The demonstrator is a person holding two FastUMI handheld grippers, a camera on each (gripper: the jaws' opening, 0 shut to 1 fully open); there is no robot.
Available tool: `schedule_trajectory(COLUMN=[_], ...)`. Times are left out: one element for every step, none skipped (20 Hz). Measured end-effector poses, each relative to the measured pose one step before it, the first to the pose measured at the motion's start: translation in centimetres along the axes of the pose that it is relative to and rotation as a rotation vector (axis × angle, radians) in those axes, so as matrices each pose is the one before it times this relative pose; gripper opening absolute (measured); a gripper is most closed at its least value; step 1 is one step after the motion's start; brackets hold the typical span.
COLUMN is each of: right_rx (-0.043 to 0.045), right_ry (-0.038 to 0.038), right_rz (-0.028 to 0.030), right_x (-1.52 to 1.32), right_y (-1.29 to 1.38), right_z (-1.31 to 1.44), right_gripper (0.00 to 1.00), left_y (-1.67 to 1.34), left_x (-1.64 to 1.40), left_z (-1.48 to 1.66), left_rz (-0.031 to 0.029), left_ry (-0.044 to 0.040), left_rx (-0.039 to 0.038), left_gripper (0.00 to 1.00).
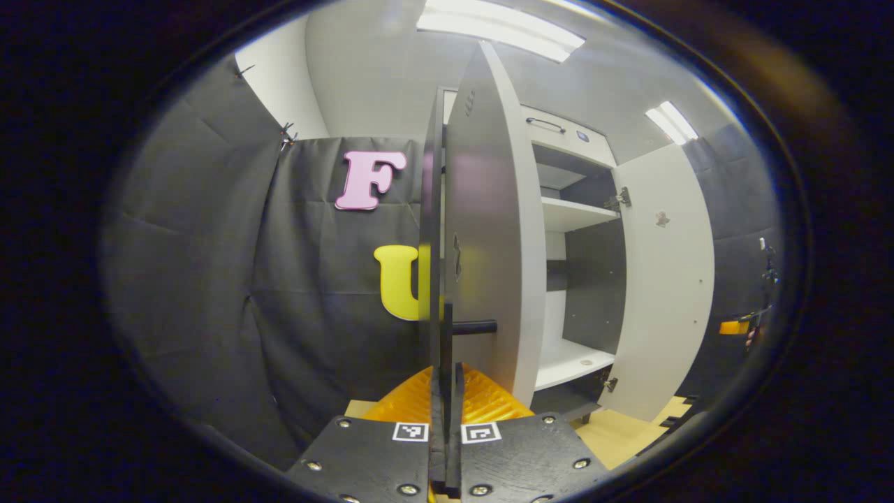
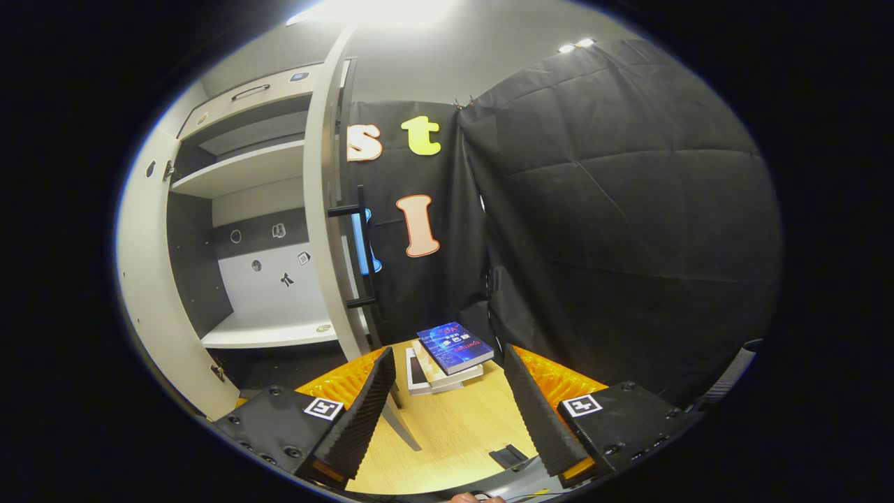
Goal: Open the right door of the double-door shoe cabinet with the right hand, and open the left door with the left hand.
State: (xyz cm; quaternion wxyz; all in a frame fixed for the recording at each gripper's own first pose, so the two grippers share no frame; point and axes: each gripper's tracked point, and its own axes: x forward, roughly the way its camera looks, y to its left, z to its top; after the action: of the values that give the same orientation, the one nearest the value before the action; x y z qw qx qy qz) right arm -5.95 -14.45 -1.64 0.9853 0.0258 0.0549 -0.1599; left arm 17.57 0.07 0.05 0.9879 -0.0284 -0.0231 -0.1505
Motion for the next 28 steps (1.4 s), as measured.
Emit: schedule_trajectory(right_rx=[-0.00856, -0.01171, -0.01458, -0.01323, -0.00457, -0.00314, -0.00043, 0.0028, 0.00552, 0.00858, 0.01075, 0.00472, -0.00163, -0.00702, -0.00388, -0.00263, 0.00353, 0.01112, 0.01545, 0.01105, 0.00456, 0.00044, -0.0007, -0.0025, -0.00539, -0.00982, -0.00759, -0.00335], right_ry=[0.00081, -0.00573, -0.01368, -0.02188, -0.03119, -0.02239, -0.01486, -0.01424, -0.01215, 0.00149, 0.00503, 0.00175, 0.00014, 0.00148, 0.00134, -0.0033, -0.00272, 0.00107, 0.00466, 0.00816, 0.00482, 0.00116, -0.0009, -0.00227, -0.00261, 0.0, 0.00202, 0.00251], right_rz=[0.00677, 0.00672, 0.00668, 0.00756, 0.00825, 0.01978, 0.01655, 0.02075, 0.02027, 0.02157, 0.02725, 0.02745, 0.02206, 0.01967, 0.01828, 0.02504, 0.01539, 0.01889, 0.02385, 0.02994, 0.0225, 0.01761, 0.01911, 0.01675, 0.02474, 0.02355, 0.01887, 0.00994], right_x=[-0.443, -0.125, -0.058, -0.001, 0.119, 0.117, 0.324, 0.306, 0.361, 0.264, 0.129, 0.112, -0.203, -0.185, -0.14, 0.092, -0.012, -0.023, -0.03, -0.084, -0.036, -0.127, 0.018, -0.091, 0.055, -0.022, -0.02, -0.189], right_y=[0.48, 0.345, 0.209, 0.254, 0.338, 0.551, 0.437, 0.244, 0.396, 0.142, 0.288, 0.264, -0.085, -0.083, -0.042, 0.046, 0.112, 0.226, 0.483, 0.546, 0.296, 0.001, 0.139, 0.123, 0.258, 0.356, 0.11, -0.053], right_z=[-0.013, 0.313, 0.493, 0.476, 0.604, 0.394, -0.058, 0.112, 0.295, -0.032, 0.024, 0.343, 0.27, 0.347, 0.399, 0.609, 0.401, 0.288, 0.141, -0.09, -0.007, 0.019, 0.033, -0.027, 0.081, -0.127, -0.028, -0.299], right_gripper=[0.98, 0.98, 0.98, 0.98, 0.98, 0.98, 0.98, 0.98, 0.98, 0.98, 0.98, 0.98, 0.98, 0.98, 0.98, 0.98, 0.98, 0.98, 0.98, 0.98, 0.98, 0.98, 0.98, 0.92, 0.92, 0.92, 0.97, 0.97], left_y=[0.146, -0.024, -0.122, -0.159, -0.015, -0.157, -0.157, -0.199, -0.482, -0.932, -0.889, -0.979, -0.846, -0.764, -0.74, -0.739, -0.689, -0.147, -0.616, -1.075, -0.86, -0.559, -0.45, -0.399, -0.265, -0.575, -0.393, -0.209], left_x=[-0.4, -0.533, -0.511, -0.68, -0.585, -0.507, -0.449, -0.399, -0.466, -0.194, -0.394, -0.562, -0.466, -0.337, -0.437, -0.317, -0.211, -0.236, -0.55, -0.406, -0.506, -0.512, -0.533, -0.415, -0.551, -0.403, -0.744, -0.67], left_z=[0.396, 0.426, 0.728, 0.936, 1.056, 0.702, 0.477, 0.268, 0.411, 0.116, 0.109, 0.201, 0.399, 0.072, -0.125, -0.167, 0.064, -0.067, 0.082, -0.249, -0.047, -0.11, -0.133, -0.326, -0.402, -0.559, -0.541, -0.718], left_rz=[0.01753, 0.00768, 0.00085, 0.00433, 0.01141, 0.01349, 0.01825, 0.02538, 0.01989, 0.00968, 0.00659, 0.00423, 0.00931, 0.01427, 0.01255, 0.01087, 0.01818, 0.01894, 0.01067, 0.00315, 0.00248, 0.00907, 0.01095, 0.01117, 0.01382, 0.01465, 0.01559, 0.02046], left_ry=[-0.00405, -0.00537, -0.01063, -0.01837, -0.01899, -0.01186, -0.00234, -0.004, -0.0048, 0.00104, -0.0011, -0.00954, -0.01985, -0.01588, -0.00744, -0.0043, -0.00706, -0.00478, -0.0023, 0.0018, 0.00164, 0.00372, 0.00427, 0.00579, 0.00756, 0.00935, 0.00781, 0.01045], left_rx=[-0.02864, -0.02036, -0.01883, -0.01518, -0.0031, 0.00706, 0.01385, 0.01389, 0.00639, 0.00018, -0.00038, 0.00278, 0.00566, 0.0031, 0.00096, 0.00622, 0.01442, 0.01723, 0.01407, 0.00861, 0.0094, 0.0099, 0.00646, 0.00071, -0.00471, -0.00578, -0.00244, 0.00208], left_gripper=[0.02, 0.02, 0.04, 0.02, 0.0, 0.02, 0.0, 0.0, 0.0, 0.02, 0.0, 0.0, 0.05, 0.12, 0.28, 0.45, 0.61, 0.78, 0.95, 0.94, 0.94, 0.94, 0.94, 0.94, 0.94, 0.94, 0.95, 0.94])
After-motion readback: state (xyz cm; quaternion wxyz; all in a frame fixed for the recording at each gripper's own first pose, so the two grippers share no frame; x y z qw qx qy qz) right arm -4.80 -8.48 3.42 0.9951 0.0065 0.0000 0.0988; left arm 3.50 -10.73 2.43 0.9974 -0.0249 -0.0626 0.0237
